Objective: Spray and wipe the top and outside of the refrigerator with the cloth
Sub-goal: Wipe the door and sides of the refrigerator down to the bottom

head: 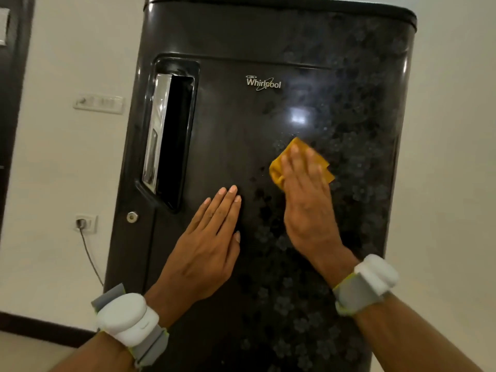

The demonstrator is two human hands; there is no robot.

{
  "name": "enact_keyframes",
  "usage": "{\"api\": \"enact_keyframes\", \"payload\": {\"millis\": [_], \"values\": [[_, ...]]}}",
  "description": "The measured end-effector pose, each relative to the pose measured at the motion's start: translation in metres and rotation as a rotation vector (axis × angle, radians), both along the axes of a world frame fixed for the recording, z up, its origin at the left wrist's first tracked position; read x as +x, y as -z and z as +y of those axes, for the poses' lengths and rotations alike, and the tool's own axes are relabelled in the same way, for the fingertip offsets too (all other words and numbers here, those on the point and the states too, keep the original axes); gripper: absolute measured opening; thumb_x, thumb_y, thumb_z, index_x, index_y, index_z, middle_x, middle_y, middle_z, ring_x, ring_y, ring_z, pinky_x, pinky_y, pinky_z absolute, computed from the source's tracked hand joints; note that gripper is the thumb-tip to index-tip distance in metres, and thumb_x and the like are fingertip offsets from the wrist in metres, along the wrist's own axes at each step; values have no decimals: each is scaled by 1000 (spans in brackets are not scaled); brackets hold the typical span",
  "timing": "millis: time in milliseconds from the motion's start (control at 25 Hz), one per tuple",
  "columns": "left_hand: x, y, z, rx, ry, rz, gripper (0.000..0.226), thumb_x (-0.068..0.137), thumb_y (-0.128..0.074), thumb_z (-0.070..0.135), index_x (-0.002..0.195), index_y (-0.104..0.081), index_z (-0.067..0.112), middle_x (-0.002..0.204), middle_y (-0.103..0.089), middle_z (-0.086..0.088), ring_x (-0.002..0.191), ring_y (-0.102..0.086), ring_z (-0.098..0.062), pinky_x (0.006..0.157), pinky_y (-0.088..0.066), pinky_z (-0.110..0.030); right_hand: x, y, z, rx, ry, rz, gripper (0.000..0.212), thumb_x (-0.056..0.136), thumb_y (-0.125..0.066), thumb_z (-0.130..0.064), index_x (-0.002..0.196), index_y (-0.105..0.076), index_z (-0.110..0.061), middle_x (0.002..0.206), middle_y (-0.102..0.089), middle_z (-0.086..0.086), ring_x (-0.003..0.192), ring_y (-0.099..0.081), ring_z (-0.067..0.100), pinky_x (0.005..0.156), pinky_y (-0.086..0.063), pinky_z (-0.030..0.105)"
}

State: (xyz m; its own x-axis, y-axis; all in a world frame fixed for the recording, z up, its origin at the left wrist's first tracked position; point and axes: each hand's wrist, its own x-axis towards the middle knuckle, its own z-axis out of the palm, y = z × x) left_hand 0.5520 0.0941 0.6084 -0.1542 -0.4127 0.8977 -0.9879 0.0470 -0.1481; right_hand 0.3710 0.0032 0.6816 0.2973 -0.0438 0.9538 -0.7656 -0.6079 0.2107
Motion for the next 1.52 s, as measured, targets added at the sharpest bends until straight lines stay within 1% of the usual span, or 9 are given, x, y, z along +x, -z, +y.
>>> {"api": "enact_keyframes", "payload": {"millis": [120,320,520,760,960,1120,1200,1400,1520], "values": [[19,7,4,14,-21,25,60,104,-28,34,156,-14,8,165,-8,-9,153,0,-17,124,-12,-37,-25,71,10,-66,131,379,73,83,-36,3,154,-26,-8,164,-15,10,152,-11,27,121,-21,45],[46,9,6,50,-9,49,61,105,-22,40,157,-5,12,166,0,-4,152,7,-13,123,-4,-32,24,-2,11,73,53,-144,65,90,-40,-1,154,-25,-5,163,-16,13,152,-10,31,122,-16,48],[53,10,0,80,52,59,61,104,-22,35,157,-3,12,166,3,-2,152,8,-12,125,-10,-34,17,59,13,-126,124,521,69,86,-31,-2,154,-22,-6,164,-12,12,152,-8,30,121,-20,47],[54,11,1,95,90,81,64,101,-20,37,156,5,15,165,11,1,151,15,-9,123,2,-28,48,-38,14,16,83,-46,68,88,-41,-4,153,-25,-4,163,-16,14,152,-9,32,122,-14,48],[51,12,1,88,100,90,66,99,-22,34,156,1,13,166,6,-1,152,11,-10,124,-4,-31,27,29,14,-150,127,568,68,88,-29,-7,155,-20,-7,164,-10,10,152,-4,28,124,-9,42],[48,9,7,123,167,139,70,96,-22,41,156,7,17,165,12,4,150,16,-4,125,-3,-30,20,-18,7,-87,137,231,75,83,-50,-8,153,-25,-5,163,-15,13,152,-10,31,122,-16,46],[45,8,9,124,223,165,74,94,-26,42,156,8,19,165,11,6,150,14,-3,124,-2,-28,60,-44,20,-17,65,116,69,86,-46,-8,152,-28,-3,162,-18,13,151,-11,32,122,-14,48],[45,5,15,127,511,343,84,91,-43,34,157,6,17,166,4,8,151,0,-4,122,-9,-22,53,39,20,-154,54,675,63,93,-19,-13,155,-17,-5,164,-7,13,152,-2,29,124,-11,44],[46,2,19,108,575,368,87,90,-46,37,157,5,14,166,1,6,151,-3,-5,121,-8,-17,72,12,20,-73,2,437,62,93,-22,-12,155,-21,-6,164,-11,12,152,-5,28,122,-17,46]]}}
